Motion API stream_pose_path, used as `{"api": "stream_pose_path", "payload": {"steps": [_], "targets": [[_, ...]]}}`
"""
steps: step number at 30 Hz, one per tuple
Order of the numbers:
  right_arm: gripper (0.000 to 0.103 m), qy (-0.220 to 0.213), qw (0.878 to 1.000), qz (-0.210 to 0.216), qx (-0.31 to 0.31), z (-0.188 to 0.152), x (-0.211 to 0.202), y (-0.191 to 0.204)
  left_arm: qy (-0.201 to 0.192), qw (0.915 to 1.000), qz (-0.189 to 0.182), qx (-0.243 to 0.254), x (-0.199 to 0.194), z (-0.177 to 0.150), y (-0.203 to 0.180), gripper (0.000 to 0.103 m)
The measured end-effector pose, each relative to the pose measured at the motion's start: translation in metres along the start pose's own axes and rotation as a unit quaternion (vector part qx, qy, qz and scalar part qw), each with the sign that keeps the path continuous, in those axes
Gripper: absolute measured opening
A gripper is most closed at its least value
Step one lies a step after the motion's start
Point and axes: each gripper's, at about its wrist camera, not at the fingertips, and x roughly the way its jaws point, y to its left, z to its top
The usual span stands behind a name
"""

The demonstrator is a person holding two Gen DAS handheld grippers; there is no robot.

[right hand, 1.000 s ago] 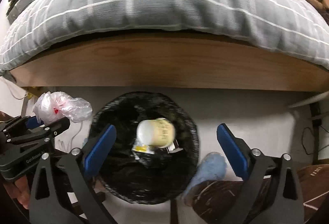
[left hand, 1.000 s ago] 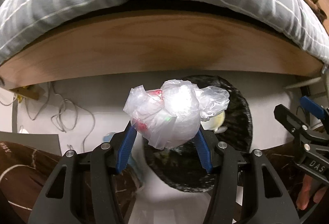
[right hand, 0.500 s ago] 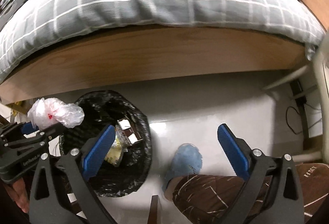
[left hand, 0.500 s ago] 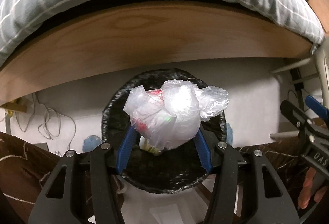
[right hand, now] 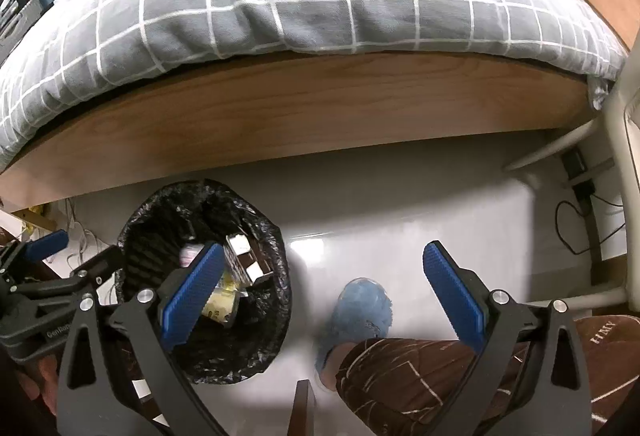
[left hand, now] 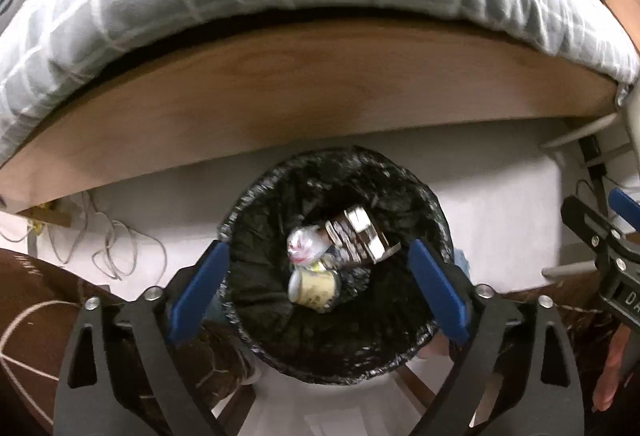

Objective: Collect trash
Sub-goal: 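Move both tools back over the bed toward the remaining trash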

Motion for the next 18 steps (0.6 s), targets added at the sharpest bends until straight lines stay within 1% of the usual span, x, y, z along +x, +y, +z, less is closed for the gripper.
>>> {"api": "stream_pose_path", "payload": {"steps": [4,8,11,18], "targets": [[0.095,-0.019,1.0,0.004,-0.004,0.008,-0.016,0.003,-0.025,0.9996,-0.005,-0.014,-0.021,0.01,0.012,0.096],[0.095,-0.045,0.999,0.009,-0.01,0.02,-0.037,0.008,-0.053,0.9983,0.001,-0.023,-0.046,0.019,0.023,0.097],[0.095,-0.065,0.998,0.015,-0.016,0.032,-0.054,0.014,-0.072,0.9969,0.012,-0.028,-0.063,0.028,0.034,0.097],[0.095,-0.105,0.994,0.028,-0.03,0.062,-0.09,0.032,-0.113,0.992,0.016,-0.053,-0.104,0.053,0.062,0.097]]}}
